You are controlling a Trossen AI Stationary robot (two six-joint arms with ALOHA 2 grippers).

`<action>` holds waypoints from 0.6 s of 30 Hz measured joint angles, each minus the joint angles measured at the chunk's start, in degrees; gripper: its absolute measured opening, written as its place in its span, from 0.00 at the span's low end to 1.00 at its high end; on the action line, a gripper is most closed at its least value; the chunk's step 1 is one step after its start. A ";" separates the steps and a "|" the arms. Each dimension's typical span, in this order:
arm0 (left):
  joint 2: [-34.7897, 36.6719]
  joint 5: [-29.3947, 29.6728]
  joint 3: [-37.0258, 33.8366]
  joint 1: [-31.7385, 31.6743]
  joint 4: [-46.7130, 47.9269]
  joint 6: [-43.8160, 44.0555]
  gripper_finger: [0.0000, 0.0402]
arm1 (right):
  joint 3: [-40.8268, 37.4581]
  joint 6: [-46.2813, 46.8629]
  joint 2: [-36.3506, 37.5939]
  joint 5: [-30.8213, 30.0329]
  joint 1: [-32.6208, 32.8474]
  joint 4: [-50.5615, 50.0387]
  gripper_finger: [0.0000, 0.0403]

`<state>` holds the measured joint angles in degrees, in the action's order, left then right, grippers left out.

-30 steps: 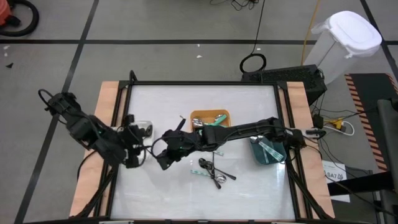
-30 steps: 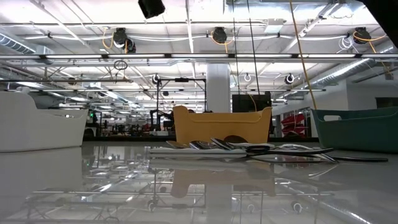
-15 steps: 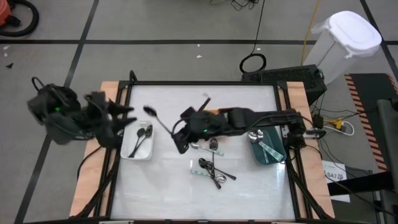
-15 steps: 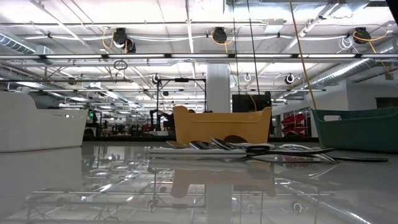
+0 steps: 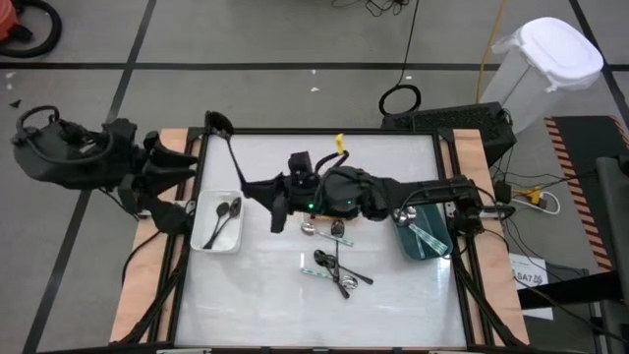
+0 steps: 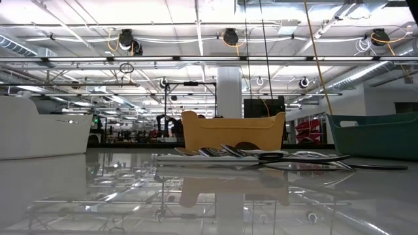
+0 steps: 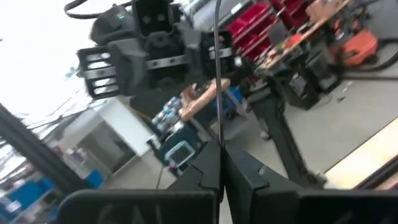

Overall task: Sort silverware by color (type)
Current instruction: Put the black spoon into the white bin

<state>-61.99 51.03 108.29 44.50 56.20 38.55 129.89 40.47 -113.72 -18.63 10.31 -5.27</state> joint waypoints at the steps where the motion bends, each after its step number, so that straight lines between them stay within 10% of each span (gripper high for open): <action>1: -0.22 -0.03 0.00 -0.14 -1.33 -0.58 0.49 | -0.08 -0.60 -0.17 -0.70 0.00 1.02 0.00; 18: -3.70 -7.46 -0.04 -9.44 -10.14 -2.19 0.49 | -0.03 -8.31 -0.56 -3.85 1.08 7.42 0.01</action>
<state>-65.69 43.57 108.25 35.06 46.07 36.35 129.86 32.16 -114.28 -22.48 11.38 2.15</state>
